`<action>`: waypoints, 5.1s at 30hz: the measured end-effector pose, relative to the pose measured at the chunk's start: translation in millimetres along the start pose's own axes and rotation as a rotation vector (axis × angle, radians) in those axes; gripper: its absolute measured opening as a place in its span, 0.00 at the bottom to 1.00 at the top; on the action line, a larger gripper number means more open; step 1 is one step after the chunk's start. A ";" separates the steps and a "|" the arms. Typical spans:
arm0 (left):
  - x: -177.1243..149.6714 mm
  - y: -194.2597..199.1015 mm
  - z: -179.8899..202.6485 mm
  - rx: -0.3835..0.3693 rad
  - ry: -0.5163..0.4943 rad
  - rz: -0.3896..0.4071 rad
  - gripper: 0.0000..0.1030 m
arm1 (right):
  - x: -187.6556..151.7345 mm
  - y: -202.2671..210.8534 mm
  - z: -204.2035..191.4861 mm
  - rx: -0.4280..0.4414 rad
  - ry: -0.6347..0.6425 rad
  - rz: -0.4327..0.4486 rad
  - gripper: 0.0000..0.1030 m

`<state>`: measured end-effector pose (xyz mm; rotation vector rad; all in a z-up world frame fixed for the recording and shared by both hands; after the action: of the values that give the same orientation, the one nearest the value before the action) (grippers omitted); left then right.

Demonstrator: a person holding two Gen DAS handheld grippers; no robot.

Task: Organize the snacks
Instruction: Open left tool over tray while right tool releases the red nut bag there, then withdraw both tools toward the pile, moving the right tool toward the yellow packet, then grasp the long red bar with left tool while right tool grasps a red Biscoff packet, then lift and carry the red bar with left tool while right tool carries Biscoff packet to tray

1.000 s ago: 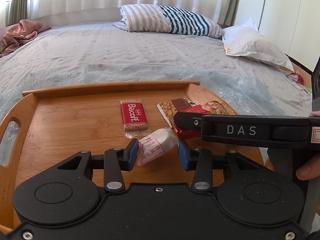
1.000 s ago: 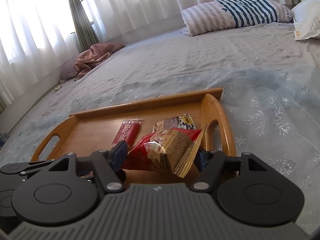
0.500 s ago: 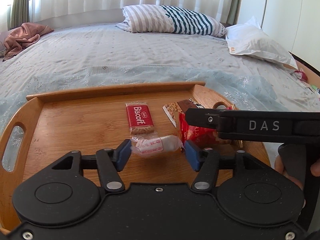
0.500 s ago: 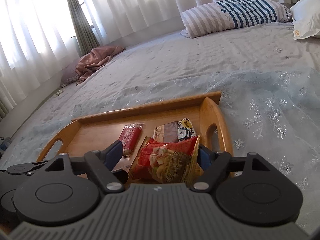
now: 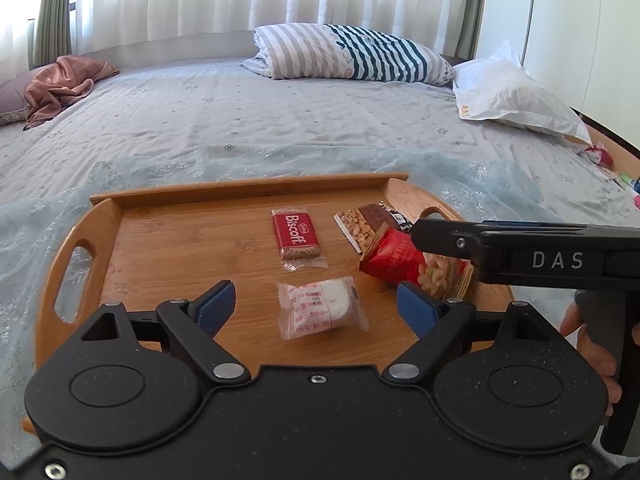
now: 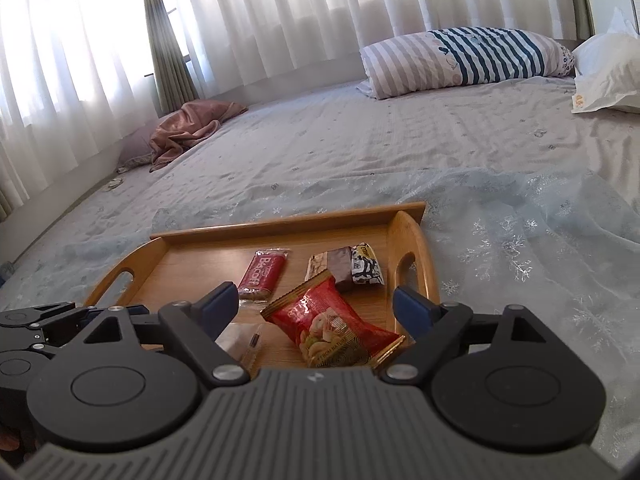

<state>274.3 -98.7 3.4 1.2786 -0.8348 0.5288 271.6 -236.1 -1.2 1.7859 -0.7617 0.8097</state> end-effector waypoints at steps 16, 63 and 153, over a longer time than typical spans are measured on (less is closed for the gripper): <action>-30.6 62.2 -15.1 0.011 0.012 0.015 0.87 | -20.8 39.2 -21.6 -0.059 0.098 0.023 0.92; -159.3 182.8 -33.0 0.009 0.100 -0.033 0.90 | -150.9 139.8 -63.4 -0.176 0.195 0.124 1.00; -144.2 189.5 -41.2 -0.001 0.162 -0.017 0.62 | -181.0 144.6 -118.0 -0.249 0.034 0.091 0.57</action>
<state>53.7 -0.1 3.5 1.2236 -0.6882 0.6096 30.6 -146.0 -37.9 1.5214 -0.8867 0.7667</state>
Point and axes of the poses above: each gripper's, at about its wrist camera, not at the fingertips, and y roughly against the way its jaws point, z to its right, x to its top, the point moved 7 cm from there along -y, roughly the way its jaws point, and after that the axes turned 1 degree about x, right-handed, at the moved point
